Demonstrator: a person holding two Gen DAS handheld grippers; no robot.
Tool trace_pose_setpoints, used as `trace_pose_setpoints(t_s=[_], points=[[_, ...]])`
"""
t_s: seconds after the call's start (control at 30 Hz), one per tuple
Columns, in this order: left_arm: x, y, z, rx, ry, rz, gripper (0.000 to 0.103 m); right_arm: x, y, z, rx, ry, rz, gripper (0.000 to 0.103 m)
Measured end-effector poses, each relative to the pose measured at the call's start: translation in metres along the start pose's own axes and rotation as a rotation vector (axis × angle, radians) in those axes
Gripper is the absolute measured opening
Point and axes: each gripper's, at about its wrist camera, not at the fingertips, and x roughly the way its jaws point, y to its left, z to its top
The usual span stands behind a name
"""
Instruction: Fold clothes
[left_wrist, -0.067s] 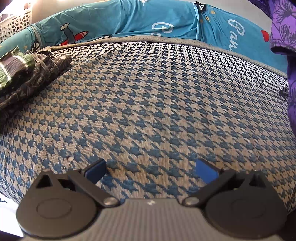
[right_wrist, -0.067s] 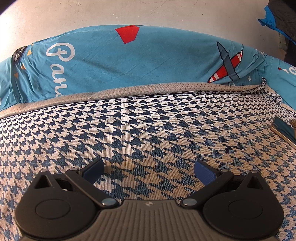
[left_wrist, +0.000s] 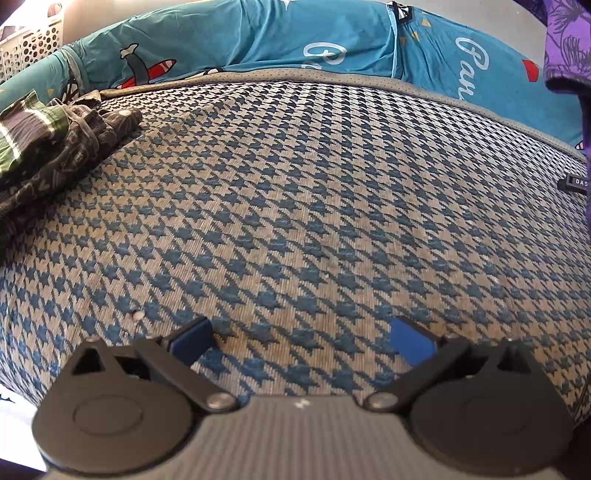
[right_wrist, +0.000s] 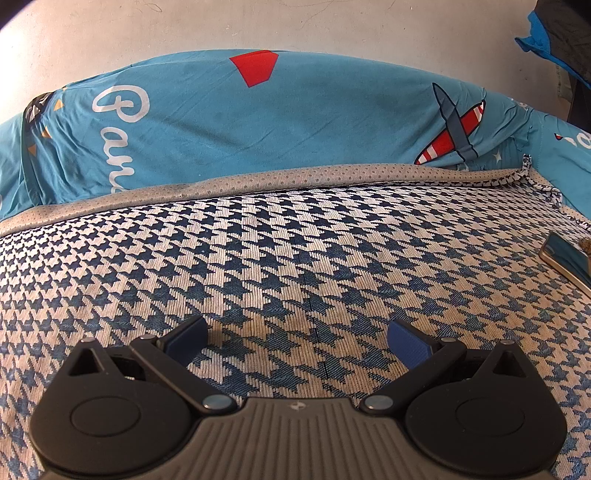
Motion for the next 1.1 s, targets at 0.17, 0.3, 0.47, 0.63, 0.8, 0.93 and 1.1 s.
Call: trace_pose_setpoints(t_s=[0.17,0.3,0.47,0.63,0.8,0.93,1.1], points=[[0.002,-0.007,0.002,0.002,0.019,0.0,0.103,0.0,0.0,0.0,0.0,0.0,0.0,0.103],[0.002,0.0,0.0,0.011,0.0,-0.025,0.103,0.0,0.0,0.0,0.0,0.0,0.0,0.103],[0.006,0.009,0.002,-0.005,0.001,-0.013,0.103,0.0,0.0,0.0,0.0,0.0,0.0,0.103],[0.008,0.004,0.004,-0.014,0.005,0.005,0.103,0.0,0.0,-0.001,0.0,0.0,0.0,0.103],[0.012,0.003,0.003,-0.011,0.004,0.014,0.103,0.0,0.001,-0.001,0.0,0.0,0.0,0.103],[0.012,0.0,0.003,0.003,0.003,0.012,0.103,0.0,0.001,0.0,0.0,0.0,0.0,0.103],[0.011,-0.006,0.006,0.01,0.005,0.005,0.103,0.001,0.001,-0.002,0.0,0.0,0.0,0.103]])
